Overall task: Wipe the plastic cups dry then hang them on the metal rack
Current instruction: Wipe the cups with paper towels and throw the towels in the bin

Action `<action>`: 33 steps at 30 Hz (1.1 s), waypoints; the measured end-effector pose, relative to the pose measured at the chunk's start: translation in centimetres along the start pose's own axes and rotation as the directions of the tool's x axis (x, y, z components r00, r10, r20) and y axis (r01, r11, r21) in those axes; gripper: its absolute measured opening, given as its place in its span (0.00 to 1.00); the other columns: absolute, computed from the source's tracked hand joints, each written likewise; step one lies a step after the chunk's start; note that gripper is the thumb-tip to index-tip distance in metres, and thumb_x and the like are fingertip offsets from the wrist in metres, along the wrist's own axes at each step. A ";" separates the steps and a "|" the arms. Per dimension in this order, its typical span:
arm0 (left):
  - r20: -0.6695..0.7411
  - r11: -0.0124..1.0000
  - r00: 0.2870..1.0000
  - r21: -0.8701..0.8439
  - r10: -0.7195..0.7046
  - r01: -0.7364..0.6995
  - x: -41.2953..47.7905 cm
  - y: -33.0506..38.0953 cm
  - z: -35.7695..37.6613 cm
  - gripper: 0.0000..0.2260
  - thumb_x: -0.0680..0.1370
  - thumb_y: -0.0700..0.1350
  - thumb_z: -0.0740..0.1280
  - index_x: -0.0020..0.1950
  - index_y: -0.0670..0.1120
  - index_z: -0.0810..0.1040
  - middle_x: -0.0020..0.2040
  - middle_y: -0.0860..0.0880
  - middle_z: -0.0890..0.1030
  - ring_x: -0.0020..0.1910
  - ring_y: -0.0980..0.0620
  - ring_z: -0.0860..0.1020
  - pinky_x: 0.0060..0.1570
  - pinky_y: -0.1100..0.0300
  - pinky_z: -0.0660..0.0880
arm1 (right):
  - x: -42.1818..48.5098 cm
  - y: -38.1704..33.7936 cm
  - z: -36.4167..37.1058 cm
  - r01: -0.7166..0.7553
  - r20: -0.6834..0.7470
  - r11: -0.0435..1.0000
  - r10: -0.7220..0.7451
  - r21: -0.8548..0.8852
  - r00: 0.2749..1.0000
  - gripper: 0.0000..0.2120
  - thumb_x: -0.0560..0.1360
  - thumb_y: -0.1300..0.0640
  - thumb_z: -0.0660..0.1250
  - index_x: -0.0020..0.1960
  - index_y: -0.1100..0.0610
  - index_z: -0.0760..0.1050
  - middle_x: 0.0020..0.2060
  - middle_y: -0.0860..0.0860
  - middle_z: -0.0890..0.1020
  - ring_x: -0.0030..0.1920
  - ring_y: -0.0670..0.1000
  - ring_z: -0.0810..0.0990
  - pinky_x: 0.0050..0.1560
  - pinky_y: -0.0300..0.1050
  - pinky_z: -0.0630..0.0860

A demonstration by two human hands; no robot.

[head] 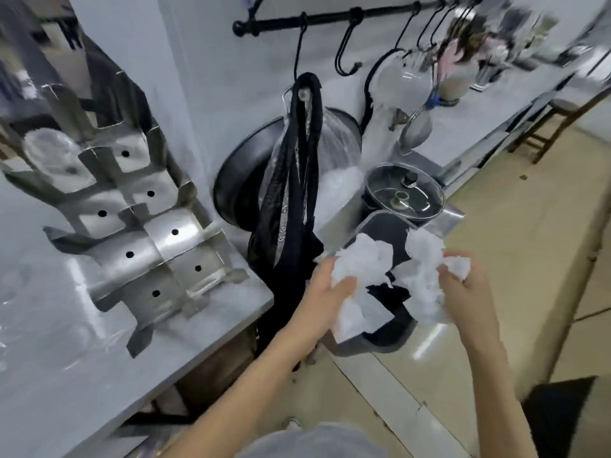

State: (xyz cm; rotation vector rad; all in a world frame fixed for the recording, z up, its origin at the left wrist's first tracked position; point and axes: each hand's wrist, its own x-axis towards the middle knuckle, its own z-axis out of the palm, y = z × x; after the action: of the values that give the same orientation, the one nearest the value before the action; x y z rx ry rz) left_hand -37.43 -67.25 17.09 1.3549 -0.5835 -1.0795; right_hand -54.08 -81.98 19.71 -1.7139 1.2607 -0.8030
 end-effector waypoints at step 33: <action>0.074 0.270 0.930 0.946 0.360 -0.181 8.0 -4.5 1.2 0.18 0.77 0.42 0.59 0.64 0.50 0.78 0.55 0.52 0.85 0.54 0.50 0.81 0.49 0.51 0.79 | 7.7 7.2 7.2 0.387 0.370 0.817 -0.233 -0.427 0.899 0.13 0.79 0.57 0.61 0.58 0.48 0.80 0.51 0.45 0.86 0.50 0.50 0.83 0.49 0.50 0.80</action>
State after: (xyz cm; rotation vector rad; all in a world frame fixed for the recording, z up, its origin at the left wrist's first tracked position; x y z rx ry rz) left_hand -36.23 -74.23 11.05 2.2197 -1.4320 -0.2043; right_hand -48.69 -88.55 10.18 -2.4058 1.0310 -0.3791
